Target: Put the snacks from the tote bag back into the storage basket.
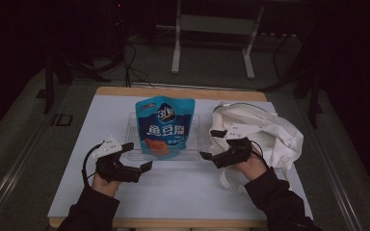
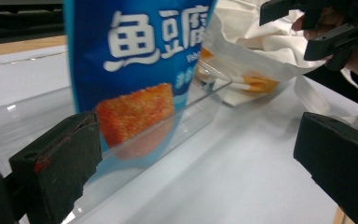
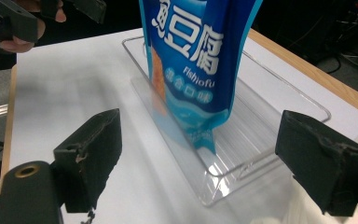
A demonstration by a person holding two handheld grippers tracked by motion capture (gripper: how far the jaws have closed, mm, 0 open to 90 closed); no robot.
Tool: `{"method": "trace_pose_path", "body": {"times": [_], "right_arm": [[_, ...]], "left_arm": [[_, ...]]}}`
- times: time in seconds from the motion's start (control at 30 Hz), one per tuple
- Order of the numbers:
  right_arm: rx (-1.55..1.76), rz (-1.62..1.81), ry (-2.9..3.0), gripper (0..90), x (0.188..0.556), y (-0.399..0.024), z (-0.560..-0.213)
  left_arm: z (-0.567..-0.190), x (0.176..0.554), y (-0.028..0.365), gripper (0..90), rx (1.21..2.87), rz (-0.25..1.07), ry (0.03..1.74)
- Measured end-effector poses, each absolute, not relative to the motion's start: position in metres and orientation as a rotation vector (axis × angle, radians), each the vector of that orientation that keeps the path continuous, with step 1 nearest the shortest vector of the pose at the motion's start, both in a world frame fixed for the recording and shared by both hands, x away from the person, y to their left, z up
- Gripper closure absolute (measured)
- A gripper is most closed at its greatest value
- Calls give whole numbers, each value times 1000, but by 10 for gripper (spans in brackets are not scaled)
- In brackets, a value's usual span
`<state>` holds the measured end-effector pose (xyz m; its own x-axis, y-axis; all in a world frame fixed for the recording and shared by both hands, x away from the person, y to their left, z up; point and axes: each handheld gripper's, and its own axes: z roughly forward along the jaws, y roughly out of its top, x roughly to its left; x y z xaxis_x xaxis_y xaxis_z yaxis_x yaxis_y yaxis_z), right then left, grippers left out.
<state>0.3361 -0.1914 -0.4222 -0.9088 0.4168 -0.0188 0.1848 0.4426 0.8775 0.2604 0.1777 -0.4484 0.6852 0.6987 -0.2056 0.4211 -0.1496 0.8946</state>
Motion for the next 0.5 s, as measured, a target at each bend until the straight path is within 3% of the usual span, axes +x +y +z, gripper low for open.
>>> {"method": "trace_pose_path", "body": {"times": [0.5], "right_arm": [[527,1473,2447,145,301,-213,-441]], "left_arm": [[-449,236,147,13,1822,250,734]]}}
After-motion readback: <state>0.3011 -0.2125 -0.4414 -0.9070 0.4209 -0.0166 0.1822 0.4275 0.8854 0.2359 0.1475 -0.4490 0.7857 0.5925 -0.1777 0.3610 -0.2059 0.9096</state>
